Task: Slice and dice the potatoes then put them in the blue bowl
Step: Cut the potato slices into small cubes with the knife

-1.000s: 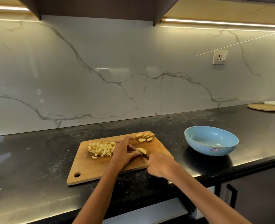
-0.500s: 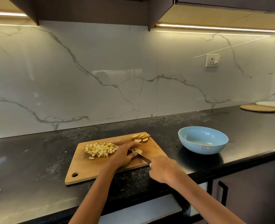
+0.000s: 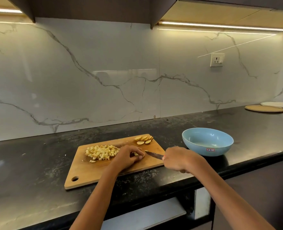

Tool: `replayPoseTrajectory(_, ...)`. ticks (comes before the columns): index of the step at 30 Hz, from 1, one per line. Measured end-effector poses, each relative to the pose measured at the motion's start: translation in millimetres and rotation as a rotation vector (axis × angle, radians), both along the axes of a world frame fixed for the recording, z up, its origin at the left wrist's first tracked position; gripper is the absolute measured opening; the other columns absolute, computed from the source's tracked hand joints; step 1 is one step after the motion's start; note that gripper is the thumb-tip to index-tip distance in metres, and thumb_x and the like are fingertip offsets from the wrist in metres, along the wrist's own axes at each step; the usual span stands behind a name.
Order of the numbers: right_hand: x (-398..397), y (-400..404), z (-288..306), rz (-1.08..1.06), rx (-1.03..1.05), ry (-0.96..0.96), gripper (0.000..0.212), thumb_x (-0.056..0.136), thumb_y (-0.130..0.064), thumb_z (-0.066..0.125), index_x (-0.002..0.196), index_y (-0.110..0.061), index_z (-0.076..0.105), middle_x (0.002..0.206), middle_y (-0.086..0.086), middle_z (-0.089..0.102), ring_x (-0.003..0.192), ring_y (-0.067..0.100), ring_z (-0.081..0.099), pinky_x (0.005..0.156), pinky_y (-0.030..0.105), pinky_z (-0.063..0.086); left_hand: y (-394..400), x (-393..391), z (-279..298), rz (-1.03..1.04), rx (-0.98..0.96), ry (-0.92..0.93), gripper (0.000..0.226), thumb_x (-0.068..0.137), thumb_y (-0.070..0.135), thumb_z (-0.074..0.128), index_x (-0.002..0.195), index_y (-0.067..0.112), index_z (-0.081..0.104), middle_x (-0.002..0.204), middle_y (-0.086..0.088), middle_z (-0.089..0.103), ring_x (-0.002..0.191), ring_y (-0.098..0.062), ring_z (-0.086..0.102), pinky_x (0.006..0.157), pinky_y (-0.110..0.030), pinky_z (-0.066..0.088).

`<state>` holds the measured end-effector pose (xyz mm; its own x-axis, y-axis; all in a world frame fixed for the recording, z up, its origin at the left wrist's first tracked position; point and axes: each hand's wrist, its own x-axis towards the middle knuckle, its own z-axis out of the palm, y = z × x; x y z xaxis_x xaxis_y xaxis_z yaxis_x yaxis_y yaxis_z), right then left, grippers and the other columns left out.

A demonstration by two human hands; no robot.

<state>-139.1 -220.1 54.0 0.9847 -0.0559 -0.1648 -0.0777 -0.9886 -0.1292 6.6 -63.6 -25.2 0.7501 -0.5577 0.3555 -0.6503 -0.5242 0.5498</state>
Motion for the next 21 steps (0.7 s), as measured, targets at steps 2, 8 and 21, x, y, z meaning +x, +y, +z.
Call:
replayPoseTrajectory(2, 2, 0, -1, -0.017, 0.013, -0.01, 0.031, 0.097, -0.019, 0.037, 0.117, -0.002, 0.054, 0.07, 0.004, 0.041, 0.057, 0.014, 0.042, 0.052, 0.024, 0.035, -1, -3, 0, 0.002, -0.002, -0.009, 0.014, 0.081, 0.022, 0.07, 0.095, 0.02, 0.072, 0.114, 0.005, 0.065, 0.098, -0.003, 0.057, 0.081, -0.011, 0.044)
replayPoseTrajectory(8, 9, 6, -14, -0.027, 0.057, 0.0, 0.028, 0.096, -0.023, 0.039, 0.111, -0.005, 0.055, 0.085, 0.007, 0.049, 0.078, 0.022, 0.053, 0.068, 0.03, 0.042, 1, -3, 1, 0.116, -0.026, -0.068, 0.06, 0.068, 0.039, 0.079, 0.119, 0.017, 0.058, 0.12, 0.005, 0.059, 0.107, -0.006, 0.052, 0.088, -0.015, 0.041)
replayPoseTrajectory(21, 21, 22, -17, -0.04, 0.076, -0.032, 0.038, 0.099, -0.032, 0.037, 0.119, -0.005, 0.053, 0.119, 0.013, 0.057, 0.109, 0.028, 0.055, 0.087, 0.034, 0.041, 2, -6, 2, 0.041, -0.02, -0.067, 0.053, 0.066, 0.037, 0.08, 0.113, 0.02, 0.062, 0.113, 0.008, 0.061, 0.105, -0.004, 0.053, 0.089, -0.014, 0.041)
